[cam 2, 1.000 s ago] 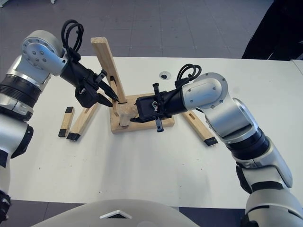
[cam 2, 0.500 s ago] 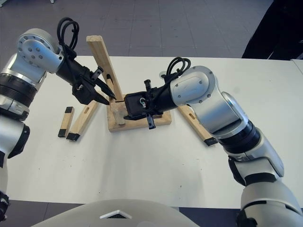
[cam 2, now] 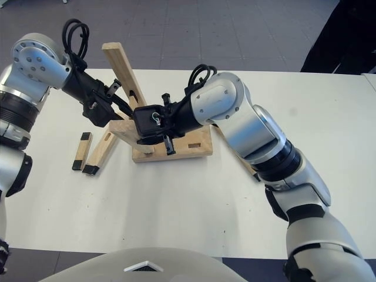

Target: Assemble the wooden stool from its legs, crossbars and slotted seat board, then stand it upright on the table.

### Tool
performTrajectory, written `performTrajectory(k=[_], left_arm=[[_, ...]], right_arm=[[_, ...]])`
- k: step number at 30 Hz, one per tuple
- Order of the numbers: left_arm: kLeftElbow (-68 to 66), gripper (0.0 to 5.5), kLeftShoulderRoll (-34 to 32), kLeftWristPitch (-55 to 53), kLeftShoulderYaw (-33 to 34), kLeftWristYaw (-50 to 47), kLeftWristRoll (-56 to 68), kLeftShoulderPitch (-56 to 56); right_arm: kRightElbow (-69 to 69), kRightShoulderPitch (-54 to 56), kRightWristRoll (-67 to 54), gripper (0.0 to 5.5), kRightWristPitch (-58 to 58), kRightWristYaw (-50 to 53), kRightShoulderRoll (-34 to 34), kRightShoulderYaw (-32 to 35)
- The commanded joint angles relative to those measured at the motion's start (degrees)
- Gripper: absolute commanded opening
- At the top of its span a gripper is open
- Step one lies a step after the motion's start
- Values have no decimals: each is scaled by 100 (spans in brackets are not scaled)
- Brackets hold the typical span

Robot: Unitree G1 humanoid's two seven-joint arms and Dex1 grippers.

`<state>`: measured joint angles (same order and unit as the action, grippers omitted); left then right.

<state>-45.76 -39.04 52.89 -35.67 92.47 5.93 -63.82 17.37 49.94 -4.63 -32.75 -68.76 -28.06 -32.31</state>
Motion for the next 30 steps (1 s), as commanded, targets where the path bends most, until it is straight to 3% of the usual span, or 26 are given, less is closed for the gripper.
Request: performTrajectory(k=[1,9,17,19,26,30], left_arm=[[39,99,347,-181,120,-4,130,36],[93,99,385,-204,113,-3,114,77],[-75,99,370,-142,343,-90,-35,39],[-203,163,432,-138,446,-124,-140,-41],[-365,294,432,36,598,-6,-169,-73],[-502,310,184,195,771,-16,-244,-188]], right_arm=[[14,82,-190,100,278,-184,665,-543],[-878,143,23,100,589,-226,1058,-736],[-903,-47,13,100,622,-333,704,-527],[-897,-83,-7,100,596,-324,642,-472],[-962,-146,1,100,589,-305,579,-412],[-1018,-199,-8,100,568,-274,519,-361]])
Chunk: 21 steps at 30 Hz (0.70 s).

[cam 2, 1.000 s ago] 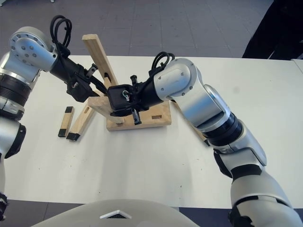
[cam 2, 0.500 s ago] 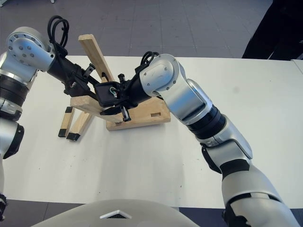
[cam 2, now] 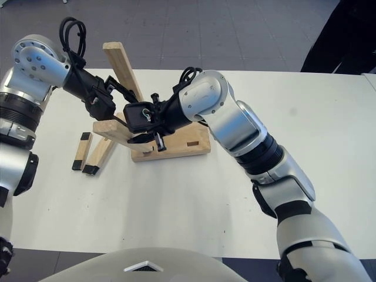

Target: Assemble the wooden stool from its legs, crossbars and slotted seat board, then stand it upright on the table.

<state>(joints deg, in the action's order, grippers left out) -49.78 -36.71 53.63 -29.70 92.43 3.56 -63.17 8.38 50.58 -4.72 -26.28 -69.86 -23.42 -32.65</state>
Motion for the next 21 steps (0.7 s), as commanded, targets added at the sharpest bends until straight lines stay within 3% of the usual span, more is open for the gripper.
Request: performTrajectory(k=[1,9,14,21], left_arm=[[-146,310,-98,142,245,-29,-15,-265],[-128,310,-164,-118,938,-149,202,-258],[250,310,-366,-1113,1557,-728,355,33],[2515,310,-554,-2803,2445,-2307,628,1997]], right_arm=[[-141,-266,1,100,-82,-154,52,-317],[-373,-176,-272,100,-378,-172,130,-120],[-840,100,-800,100,-1161,-3,484,346],[-1317,415,-1024,100,-1687,427,693,873]])
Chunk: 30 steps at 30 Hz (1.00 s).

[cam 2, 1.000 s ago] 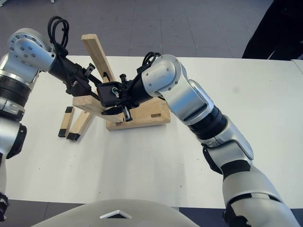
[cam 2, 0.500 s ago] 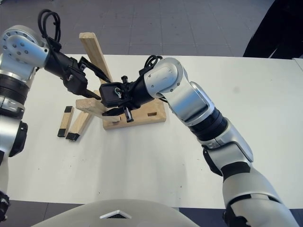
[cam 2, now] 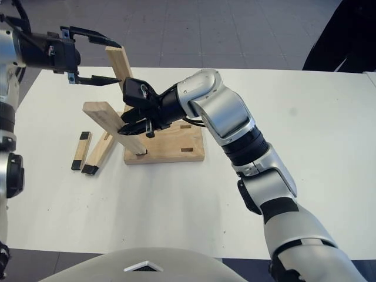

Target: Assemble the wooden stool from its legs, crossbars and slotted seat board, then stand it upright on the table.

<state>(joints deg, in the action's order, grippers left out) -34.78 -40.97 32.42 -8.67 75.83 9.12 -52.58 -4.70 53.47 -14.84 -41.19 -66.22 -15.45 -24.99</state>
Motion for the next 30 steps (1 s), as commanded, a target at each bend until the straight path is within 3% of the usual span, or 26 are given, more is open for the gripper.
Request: performTrajectory(k=[1,3,4,11,18,21,25,30], left_arm=[[1412,310,-167,-924,477,-890,78,1294],[2246,310,-199,-1445,910,-1579,61,2119],[2527,310,-213,-1613,1054,-1804,38,2399],[3286,310,-334,-2128,1288,-2260,-70,3183],[4614,310,-547,-3369,1461,-2386,-26,5032],[5119,310,-356,-4001,1287,-2555,67,5274],[4877,310,134,-4229,337,-2967,-695,4837],[4511,310,196,-4148,-377,-3092,-1491,4729]], right_arm=[[39,107,-14,100,-252,62,-166,102],[283,-25,-42,100,-407,31,-362,77],[382,-85,-69,138,-488,40,-417,81],[560,-349,-111,268,-578,303,-469,77],[411,-552,92,268,-282,115,-1797,599],[-673,-455,639,268,396,625,-1747,530],[-3493,-220,1498,268,2124,2061,-901,458],[-5640,156,1997,268,3388,2989,-223,506]])
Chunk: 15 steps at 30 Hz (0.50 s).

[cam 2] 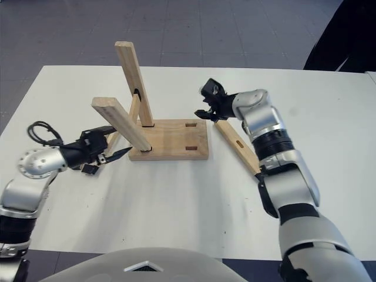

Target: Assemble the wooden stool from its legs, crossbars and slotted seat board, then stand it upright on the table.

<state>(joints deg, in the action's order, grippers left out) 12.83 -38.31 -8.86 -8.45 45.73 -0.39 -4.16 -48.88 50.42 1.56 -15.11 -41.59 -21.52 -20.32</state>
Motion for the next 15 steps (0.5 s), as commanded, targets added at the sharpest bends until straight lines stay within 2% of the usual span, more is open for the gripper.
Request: performTrajectory(k=[1,7,15], left_arm=[[-332,310,-110,33,-442,-74,-644,-167],[-720,310,-203,296,-461,-173,-1048,-462],[-1339,310,63,634,-721,-303,-1292,-878]], right_arm=[[-1529,536,417,268,966,682,462,94],[-2429,885,700,268,1493,1027,608,341],[-2653,685,1545,268,1831,149,458,-122]])
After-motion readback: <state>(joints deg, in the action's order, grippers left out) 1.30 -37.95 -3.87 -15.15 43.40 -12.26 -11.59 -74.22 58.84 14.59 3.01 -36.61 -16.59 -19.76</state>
